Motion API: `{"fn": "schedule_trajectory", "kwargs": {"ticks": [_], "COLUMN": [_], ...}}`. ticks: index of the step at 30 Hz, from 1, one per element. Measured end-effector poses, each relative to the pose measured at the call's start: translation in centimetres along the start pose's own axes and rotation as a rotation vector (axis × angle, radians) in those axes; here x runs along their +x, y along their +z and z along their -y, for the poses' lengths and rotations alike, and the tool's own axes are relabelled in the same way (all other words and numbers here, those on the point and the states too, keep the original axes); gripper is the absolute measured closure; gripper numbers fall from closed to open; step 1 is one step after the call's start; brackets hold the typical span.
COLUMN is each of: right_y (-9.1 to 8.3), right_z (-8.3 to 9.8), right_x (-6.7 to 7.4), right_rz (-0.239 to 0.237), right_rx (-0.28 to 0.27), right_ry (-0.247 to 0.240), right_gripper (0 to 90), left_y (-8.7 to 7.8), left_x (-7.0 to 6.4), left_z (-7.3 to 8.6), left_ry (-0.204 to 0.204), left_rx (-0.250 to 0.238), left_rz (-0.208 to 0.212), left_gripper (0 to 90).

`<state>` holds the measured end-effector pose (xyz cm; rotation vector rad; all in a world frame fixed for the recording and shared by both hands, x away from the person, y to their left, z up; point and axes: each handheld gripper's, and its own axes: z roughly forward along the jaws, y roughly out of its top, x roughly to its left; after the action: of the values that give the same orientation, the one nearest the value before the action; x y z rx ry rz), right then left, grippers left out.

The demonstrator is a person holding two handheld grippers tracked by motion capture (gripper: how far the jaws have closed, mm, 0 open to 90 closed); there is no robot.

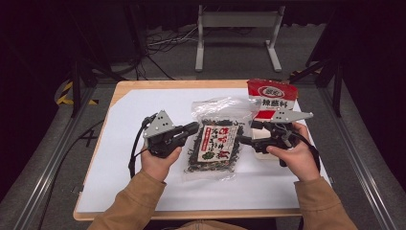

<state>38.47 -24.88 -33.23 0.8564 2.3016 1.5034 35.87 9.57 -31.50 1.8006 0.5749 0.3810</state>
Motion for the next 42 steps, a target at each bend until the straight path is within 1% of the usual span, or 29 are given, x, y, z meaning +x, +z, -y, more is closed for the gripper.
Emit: {"fn": "schedule_trajectory", "kwargs": {"ticks": [2,5,11,16,19,21,22,23,26,28,31,35,36,38,40,42], "right_y": [0.3,0.9,1.6,2.2,2.6,2.7,2.7,2.7,2.8,3.0,3.3,3.4,3.3,3.1,2.9,2.7], "right_z": [0.1,0.2,0.3,0.7,0.7,0.8,0.8,0.9,0.9,0.9,0.8,0.6,0.5,0.5,0.4,0.3], "right_x": [0.0,-0.1,-0.4,-0.7,-0.8,-1.0,-1.1,-1.3,-1.4,-1.4,-0.8,-0.5,-0.4,-0.4,-0.4,-0.4], "right_rz": [-0.017,-0.042,-0.078,-0.091,-0.097,-0.086,-0.080,-0.080,-0.078,-0.092,-0.128,-0.132,-0.137,-0.160,-0.166,-0.184], "right_rx": [0.007,0.009,-0.007,-0.018,-0.017,-0.014,-0.011,-0.014,-0.015,-0.012,-0.004,0.003,0.003,0.015,0.021,0.029], "right_ry": [0.009,0.008,0.026,0.050,0.055,0.059,0.061,0.070,0.073,0.071,0.070,0.054,0.053,0.050,0.037,0.024], "right_gripper": [27.6,27.5,27.0,27.0,26.2,26.2,26.2,25.9,25.6,25.4,26.7,34.0,37.5,43.9,49.4,55.7], "left_y": [0.0,0.0,-0.1,0.0,-0.1,-0.1,-0.2,-0.2,-0.1,-0.1,-0.2,-0.2,-0.2,-0.2,-0.2,-0.3], "left_x": [0.1,0.1,0.2,0.2,0.2,0.3,0.3,0.3,0.1,0.1,0.1,0.2,0.2,0.2,0.3,0.4], "left_z": [0.0,0.1,0.1,0.2,0.2,0.2,0.2,0.2,0.2,0.2,0.2,0.2,0.2,0.2,0.2,0.3], "left_ry": [0.001,-0.001,-0.006,-0.004,-0.008,-0.009,-0.001,-0.001,-0.004,-0.004,-0.004,-0.005,-0.005,-0.003,-0.007,-0.008], "left_rx": [0.003,-0.001,-0.001,-0.001,0.003,0.003,-0.001,-0.001,-0.004,-0.004,-0.005,-0.005,-0.003,-0.005,-0.005,-0.008], "left_rz": [0.002,0.005,0.010,0.013,0.015,0.017,0.016,0.016,0.018,0.020,0.021,0.020,0.022,0.019,0.016,0.009], "left_gripper": [86.8,86.7,86.7,86.7,86.6,86.6,86.6,86.6,86.6,86.6,86.5,86.5,86.5,86.4,86.4,86.4]}}
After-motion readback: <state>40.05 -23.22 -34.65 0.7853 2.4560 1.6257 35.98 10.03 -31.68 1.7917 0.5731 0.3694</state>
